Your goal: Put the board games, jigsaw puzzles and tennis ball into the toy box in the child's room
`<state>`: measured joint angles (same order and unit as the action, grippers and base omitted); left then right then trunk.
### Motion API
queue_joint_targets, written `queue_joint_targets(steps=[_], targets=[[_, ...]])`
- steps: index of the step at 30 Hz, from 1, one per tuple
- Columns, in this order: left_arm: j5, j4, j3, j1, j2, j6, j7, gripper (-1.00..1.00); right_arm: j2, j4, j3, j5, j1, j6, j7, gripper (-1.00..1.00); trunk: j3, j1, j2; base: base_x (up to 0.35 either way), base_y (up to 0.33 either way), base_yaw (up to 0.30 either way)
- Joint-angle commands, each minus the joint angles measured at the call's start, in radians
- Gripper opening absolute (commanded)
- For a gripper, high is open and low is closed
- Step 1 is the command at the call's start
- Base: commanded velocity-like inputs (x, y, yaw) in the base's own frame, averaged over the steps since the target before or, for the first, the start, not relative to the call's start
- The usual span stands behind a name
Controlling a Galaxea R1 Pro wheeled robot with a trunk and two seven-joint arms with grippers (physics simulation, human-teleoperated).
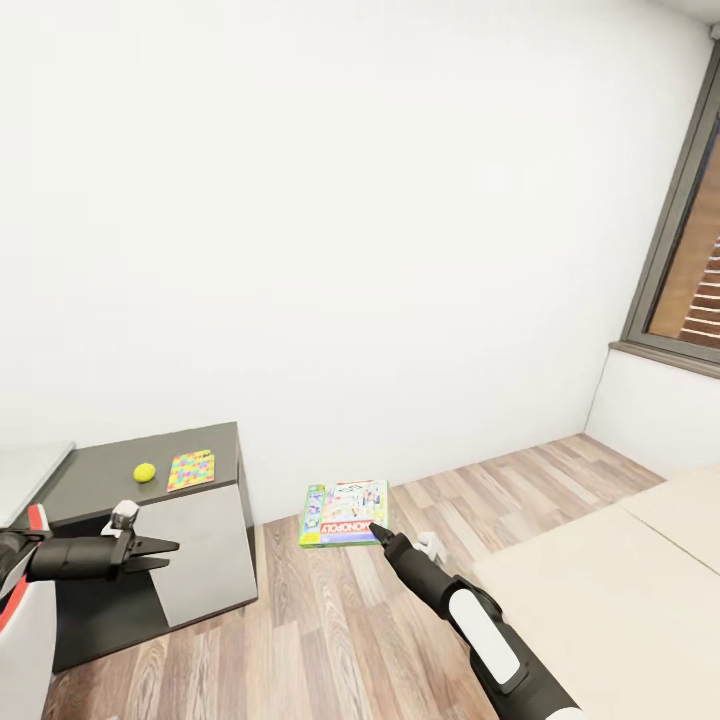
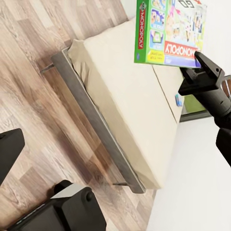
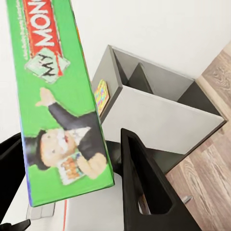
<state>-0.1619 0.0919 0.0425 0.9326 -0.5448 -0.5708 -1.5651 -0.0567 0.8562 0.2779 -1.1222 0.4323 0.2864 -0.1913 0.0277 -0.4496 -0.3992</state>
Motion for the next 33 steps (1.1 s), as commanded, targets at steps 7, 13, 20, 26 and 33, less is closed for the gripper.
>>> queue_joint_targets(steps=[7,13,20,26,33], targets=[[-0.010,0.002,0.002,0.000,0.007,-0.010,-0.006,1.00,0.000,0.000,0.000,-0.007,0.000,0.003,0.000,-1.00,0.000,0.000,-0.001,0.000,0.000,0.002],[-0.010,0.002,0.004,0.000,0.008,-0.008,-0.006,1.00,0.000,0.000,0.000,-0.007,0.000,0.002,-0.001,-1.00,0.001,0.000,-0.001,0.001,0.000,0.018],[-0.010,0.002,0.004,0.000,0.008,-0.006,-0.006,1.00,0.000,0.000,0.000,-0.007,0.000,0.002,-0.002,-1.00,0.009,0.000,-0.001,0.169,-0.058,0.180],[-0.010,0.002,0.004,0.000,0.009,-0.006,-0.006,1.00,0.000,0.000,0.000,-0.007,0.000,0.002,-0.002,-1.00,0.016,0.000,-0.001,0.254,-0.141,0.213],[-0.010,0.002,0.003,0.000,0.010,-0.006,-0.006,1.00,0.000,0.000,0.000,-0.007,0.000,0.004,-0.001,-1.00,0.018,0.000,-0.001,0.262,-0.152,0.091]])
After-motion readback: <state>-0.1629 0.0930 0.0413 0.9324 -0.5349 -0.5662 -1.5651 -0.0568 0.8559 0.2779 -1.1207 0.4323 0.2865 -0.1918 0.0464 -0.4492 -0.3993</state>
